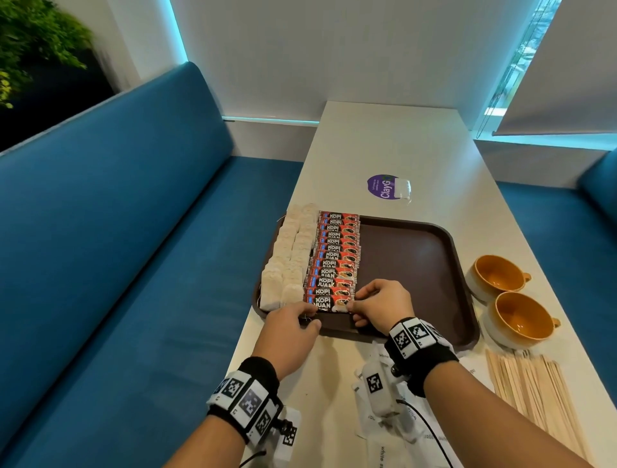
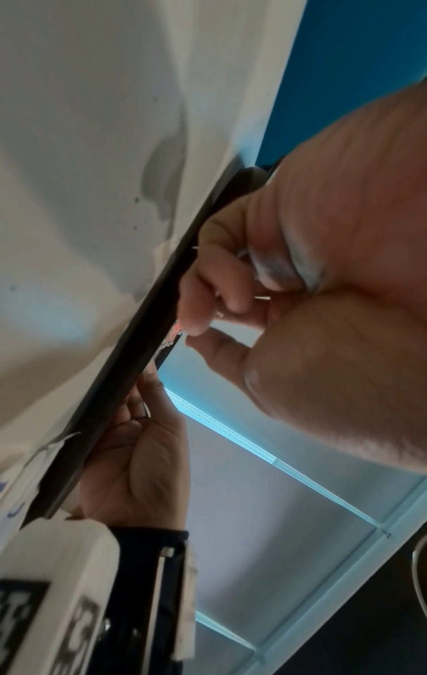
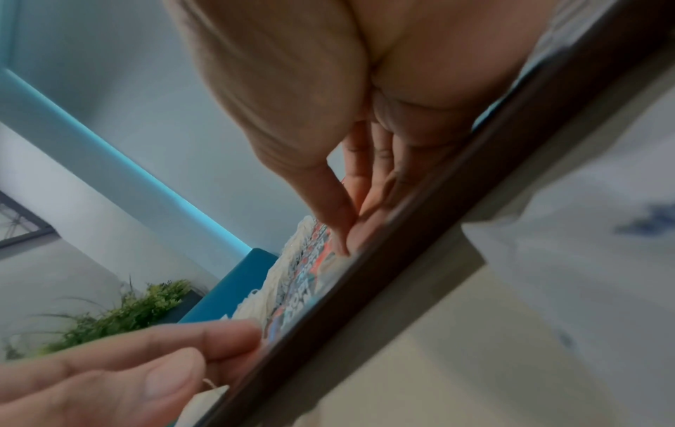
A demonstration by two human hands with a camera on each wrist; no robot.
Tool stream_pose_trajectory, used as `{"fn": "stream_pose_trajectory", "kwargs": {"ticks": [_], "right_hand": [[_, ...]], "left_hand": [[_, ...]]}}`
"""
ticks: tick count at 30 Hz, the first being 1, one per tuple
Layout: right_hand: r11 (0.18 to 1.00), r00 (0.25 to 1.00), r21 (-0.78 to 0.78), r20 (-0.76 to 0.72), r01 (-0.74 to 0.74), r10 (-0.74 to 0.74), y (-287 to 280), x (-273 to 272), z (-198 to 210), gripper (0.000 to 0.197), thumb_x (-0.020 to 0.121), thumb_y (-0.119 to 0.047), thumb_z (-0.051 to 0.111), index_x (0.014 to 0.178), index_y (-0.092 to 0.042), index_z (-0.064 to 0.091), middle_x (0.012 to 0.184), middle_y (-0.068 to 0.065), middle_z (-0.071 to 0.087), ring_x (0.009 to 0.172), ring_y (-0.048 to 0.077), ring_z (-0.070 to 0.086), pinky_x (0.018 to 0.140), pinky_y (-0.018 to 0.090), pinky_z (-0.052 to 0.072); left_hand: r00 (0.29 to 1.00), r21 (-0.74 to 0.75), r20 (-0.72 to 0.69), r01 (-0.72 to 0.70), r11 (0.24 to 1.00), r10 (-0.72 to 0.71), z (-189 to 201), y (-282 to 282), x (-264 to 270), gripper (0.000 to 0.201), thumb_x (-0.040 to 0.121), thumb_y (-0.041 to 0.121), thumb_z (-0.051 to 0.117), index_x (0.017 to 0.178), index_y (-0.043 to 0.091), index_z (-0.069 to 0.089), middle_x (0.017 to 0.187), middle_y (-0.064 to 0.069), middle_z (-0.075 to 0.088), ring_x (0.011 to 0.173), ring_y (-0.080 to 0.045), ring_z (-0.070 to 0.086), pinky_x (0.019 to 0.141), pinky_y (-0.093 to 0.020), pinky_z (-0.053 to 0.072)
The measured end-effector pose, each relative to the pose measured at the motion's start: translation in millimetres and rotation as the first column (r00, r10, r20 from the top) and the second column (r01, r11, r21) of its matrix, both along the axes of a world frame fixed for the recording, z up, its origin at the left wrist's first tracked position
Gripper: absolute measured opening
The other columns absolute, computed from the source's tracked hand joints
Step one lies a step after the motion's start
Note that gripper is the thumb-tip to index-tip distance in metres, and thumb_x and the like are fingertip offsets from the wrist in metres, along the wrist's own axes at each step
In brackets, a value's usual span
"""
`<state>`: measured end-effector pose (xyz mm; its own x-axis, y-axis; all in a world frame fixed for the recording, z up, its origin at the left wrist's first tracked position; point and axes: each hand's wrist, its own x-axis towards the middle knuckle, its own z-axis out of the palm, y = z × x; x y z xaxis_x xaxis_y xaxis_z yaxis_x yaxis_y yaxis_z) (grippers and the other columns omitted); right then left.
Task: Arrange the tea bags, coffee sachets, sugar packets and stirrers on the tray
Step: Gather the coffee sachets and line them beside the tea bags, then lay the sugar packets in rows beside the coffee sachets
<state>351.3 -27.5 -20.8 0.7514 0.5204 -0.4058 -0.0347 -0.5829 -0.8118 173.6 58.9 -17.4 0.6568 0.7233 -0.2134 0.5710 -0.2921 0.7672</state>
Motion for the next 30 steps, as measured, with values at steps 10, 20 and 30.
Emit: {"fn": "stream_pose_trajectory", "kwargs": {"ticks": [10, 20, 30], "right_hand": [[0.984, 0.984, 0.177, 0.165, 0.036, -0.066, -66.5, 14.6, 54.5, 0.006, 0.087, -0.015, 0.078, 0.091, -0.015, 0.074, 0.089, 0.009, 0.073, 0.078, 0.019, 0.07, 0.069, 0.032, 0.064], [0.978, 0.934, -0.118, 0.295, -0.173, 0.201, -208.2, 12.5, 76.6, 0.017, 0.082, -0.018, 0.083, 0.092, -0.027, 0.072, 0.085, -0.005, 0.071, 0.082, 0.012, 0.067, 0.069, 0.019, 0.05], [0.863, 0.834, -0.393, 0.317, -0.318, 0.451, -283.7, -22.7, 25.6, 0.023, 0.08, -0.041, 0.078, 0.1, -0.043, 0.069, 0.089, -0.008, 0.055, 0.077, 0.008, 0.054, 0.065, 0.019, 0.041]], "left_hand": [[0.982, -0.047, 0.165, 0.101, 0.994, -0.092, 19.1, -20.1, -4.3, 0.01, 0.098, 0.021, 0.065, 0.102, 0.029, 0.07, 0.099, 0.008, 0.068, 0.075, 0.004, 0.063, 0.064, -0.014, 0.054], [0.722, 0.146, -0.092, 0.691, 0.708, -0.686, 11.8, -104.3, 23.7, 0.062, 0.08, 0.045, 0.081, 0.134, 0.042, 0.05, 0.149, 0.016, 0.036, 0.141, -0.012, 0.024, 0.119, -0.039, 0.028], [0.421, 0.195, -0.512, 0.906, 0.376, -0.749, 0.3, -179.0, 66.5, 0.108, 0.07, 0.082, 0.068, 0.155, 0.054, 0.008, 0.169, 0.013, -0.018, 0.153, -0.035, -0.026, 0.119, -0.065, -0.012]]}}
